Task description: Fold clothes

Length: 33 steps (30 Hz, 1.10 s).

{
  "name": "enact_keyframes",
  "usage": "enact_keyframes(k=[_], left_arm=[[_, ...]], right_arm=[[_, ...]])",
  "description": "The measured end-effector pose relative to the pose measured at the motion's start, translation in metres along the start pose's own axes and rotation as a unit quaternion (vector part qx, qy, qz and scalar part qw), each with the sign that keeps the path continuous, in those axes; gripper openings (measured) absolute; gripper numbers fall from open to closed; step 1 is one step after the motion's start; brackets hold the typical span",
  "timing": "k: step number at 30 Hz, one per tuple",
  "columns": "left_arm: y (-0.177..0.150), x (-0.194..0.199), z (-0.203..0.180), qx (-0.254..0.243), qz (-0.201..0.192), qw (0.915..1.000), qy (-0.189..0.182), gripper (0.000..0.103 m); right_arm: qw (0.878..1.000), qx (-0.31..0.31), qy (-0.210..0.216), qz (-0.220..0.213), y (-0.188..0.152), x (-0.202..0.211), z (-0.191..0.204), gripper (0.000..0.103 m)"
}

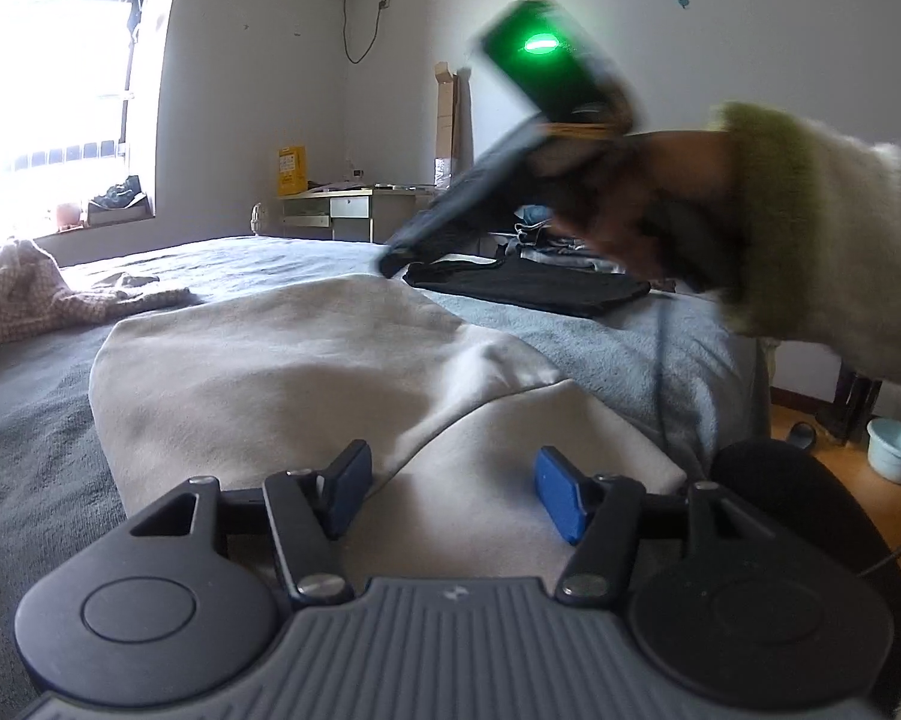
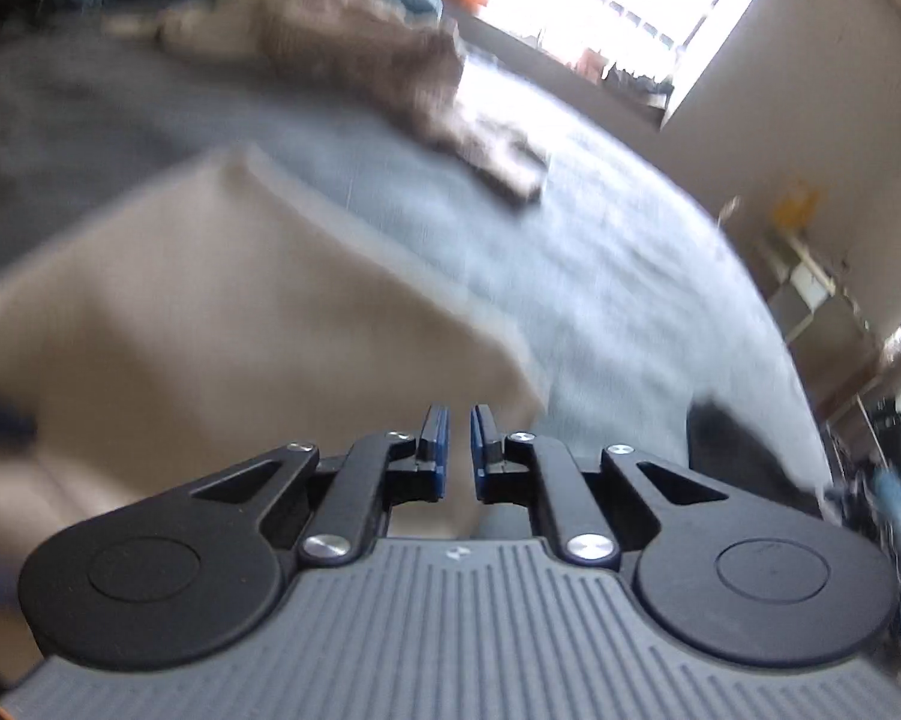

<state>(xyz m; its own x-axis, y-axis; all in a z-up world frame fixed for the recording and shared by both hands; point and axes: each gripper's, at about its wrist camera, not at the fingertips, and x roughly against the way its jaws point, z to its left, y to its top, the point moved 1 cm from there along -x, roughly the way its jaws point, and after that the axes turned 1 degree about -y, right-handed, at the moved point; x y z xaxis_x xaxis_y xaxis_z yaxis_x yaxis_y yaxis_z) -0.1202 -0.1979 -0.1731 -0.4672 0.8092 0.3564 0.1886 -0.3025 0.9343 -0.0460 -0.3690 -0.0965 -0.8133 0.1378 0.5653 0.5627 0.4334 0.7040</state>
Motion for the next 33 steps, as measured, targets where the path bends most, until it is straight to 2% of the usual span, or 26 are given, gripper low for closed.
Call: enact_keyframes(k=[2,4,5,7,12,15,16,19,22,25,27,29,30,33], left_arm=[[-0.001,0.001,-0.001,0.002,-0.004,1.0,-0.002,0.061],[-0.002,0.001,-0.001,0.004,-0.008,1.0,-0.004,0.061],[-0.002,0.001,-0.002,0.006,-0.009,0.9999,-0.003,0.061],[-0.004,0.003,-0.002,0.004,-0.011,0.9999,-0.003,0.061],[-0.004,0.002,0.0,0.005,-0.011,0.9999,-0.006,0.061],[-0.002,0.001,-0.001,0.005,-0.009,0.9999,-0.008,0.061],[-0.002,0.001,-0.002,0.006,-0.01,0.9999,-0.007,0.061],[-0.005,0.004,-0.001,0.01,-0.013,0.9998,-0.008,0.061],[-0.006,0.005,0.0,0.01,-0.014,0.9998,-0.012,0.061],[-0.005,0.006,0.002,0.014,-0.014,0.9997,-0.014,0.061],[-0.007,0.007,0.001,0.016,-0.017,0.9997,-0.012,0.061],[-0.007,0.006,0.003,0.02,-0.021,0.9996,-0.007,0.061],[-0.006,0.006,0.005,0.023,-0.023,0.9994,-0.013,0.061],[-0.007,0.009,0.006,0.029,-0.026,0.999,-0.023,0.061]], right_arm=[[1.0,-0.001,-0.005,0.016,0.0,-0.032,-0.004,0.006],[0.998,-0.002,-0.01,0.056,-0.021,-0.073,-0.007,0.006],[0.998,-0.014,-0.006,0.055,-0.027,-0.079,-0.011,0.006],[0.998,-0.034,-0.003,0.06,-0.019,-0.068,-0.02,0.006],[0.995,-0.09,0.034,0.004,0.013,-0.045,-0.034,0.006],[0.995,-0.081,0.041,0.033,0.0,-0.09,-0.026,0.006],[0.996,-0.077,0.038,0.029,-0.003,-0.095,-0.024,0.006],[0.996,-0.07,0.017,0.05,0.022,-0.082,-0.027,0.007],[0.998,-0.041,0.042,0.001,0.053,-0.05,-0.015,0.007],[0.986,-0.057,0.15,-0.033,0.081,-0.04,0.009,0.006],[0.982,-0.038,0.185,-0.019,0.084,-0.061,0.034,0.006],[0.984,-0.007,0.177,0.036,0.069,-0.1,0.059,0.005],[0.986,0.008,0.165,0.034,0.062,-0.109,0.065,0.005],[0.985,-0.002,0.167,0.041,0.079,-0.1,0.053,0.006]])
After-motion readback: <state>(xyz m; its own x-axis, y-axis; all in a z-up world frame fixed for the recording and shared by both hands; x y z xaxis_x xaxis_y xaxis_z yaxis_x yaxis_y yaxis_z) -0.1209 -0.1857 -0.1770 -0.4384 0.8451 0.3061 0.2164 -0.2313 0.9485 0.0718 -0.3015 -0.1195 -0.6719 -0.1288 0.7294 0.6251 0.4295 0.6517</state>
